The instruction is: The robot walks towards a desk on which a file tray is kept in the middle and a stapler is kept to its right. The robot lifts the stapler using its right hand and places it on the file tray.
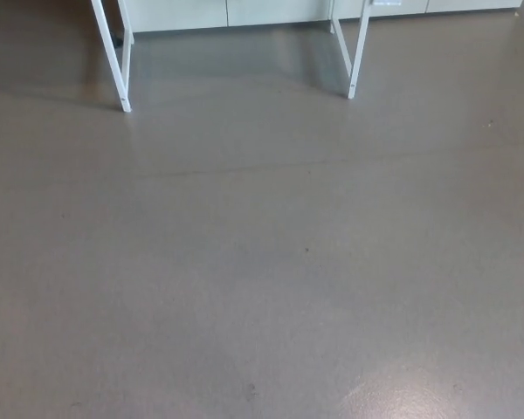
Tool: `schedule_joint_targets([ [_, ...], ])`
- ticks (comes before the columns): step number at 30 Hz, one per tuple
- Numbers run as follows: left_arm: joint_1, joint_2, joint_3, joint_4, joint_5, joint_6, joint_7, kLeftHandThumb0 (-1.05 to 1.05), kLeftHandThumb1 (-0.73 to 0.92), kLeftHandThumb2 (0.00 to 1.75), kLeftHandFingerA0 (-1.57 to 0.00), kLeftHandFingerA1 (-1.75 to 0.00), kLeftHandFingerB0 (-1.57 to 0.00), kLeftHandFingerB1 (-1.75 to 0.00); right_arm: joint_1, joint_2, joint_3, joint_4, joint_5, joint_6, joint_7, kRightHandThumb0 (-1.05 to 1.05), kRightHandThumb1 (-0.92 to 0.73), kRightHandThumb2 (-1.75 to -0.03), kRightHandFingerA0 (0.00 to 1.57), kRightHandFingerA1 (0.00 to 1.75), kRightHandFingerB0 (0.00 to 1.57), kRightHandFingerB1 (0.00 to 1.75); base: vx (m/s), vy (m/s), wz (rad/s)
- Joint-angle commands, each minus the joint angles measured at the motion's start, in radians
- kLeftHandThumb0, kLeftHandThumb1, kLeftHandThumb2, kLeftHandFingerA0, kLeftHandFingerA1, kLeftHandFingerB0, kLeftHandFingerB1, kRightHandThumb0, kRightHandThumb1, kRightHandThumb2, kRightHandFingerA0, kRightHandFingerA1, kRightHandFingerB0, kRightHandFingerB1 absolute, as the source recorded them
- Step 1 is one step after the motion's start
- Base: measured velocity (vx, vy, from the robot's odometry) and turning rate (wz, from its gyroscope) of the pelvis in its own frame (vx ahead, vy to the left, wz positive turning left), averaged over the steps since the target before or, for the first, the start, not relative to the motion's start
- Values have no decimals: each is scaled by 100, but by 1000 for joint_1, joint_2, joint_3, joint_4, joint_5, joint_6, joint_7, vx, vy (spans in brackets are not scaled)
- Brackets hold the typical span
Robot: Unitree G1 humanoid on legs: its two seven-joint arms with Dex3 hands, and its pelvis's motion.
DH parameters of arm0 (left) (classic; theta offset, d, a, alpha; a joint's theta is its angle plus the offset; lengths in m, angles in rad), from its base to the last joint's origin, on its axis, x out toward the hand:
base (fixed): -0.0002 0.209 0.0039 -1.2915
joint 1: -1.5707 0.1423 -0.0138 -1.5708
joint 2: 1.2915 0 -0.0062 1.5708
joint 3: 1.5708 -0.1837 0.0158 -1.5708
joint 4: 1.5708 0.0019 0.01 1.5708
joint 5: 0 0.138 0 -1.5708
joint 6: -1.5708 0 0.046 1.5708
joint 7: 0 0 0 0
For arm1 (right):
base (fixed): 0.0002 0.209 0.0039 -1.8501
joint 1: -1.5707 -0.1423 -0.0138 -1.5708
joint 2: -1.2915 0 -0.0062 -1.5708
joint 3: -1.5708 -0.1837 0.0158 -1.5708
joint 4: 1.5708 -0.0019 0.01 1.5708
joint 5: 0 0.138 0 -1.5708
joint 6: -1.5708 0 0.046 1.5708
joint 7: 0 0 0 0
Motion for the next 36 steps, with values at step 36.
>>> schedule_joint_targets([
  [36, -2, 69, -62, -31, 18, -3, -120, -75, 33, 129, -46, -96, -7, -77, 46, 2, 5, 135, 90, -160, 98, -31, -45, -96, 8, 54, 0, 50, -6, -2, 2],
])
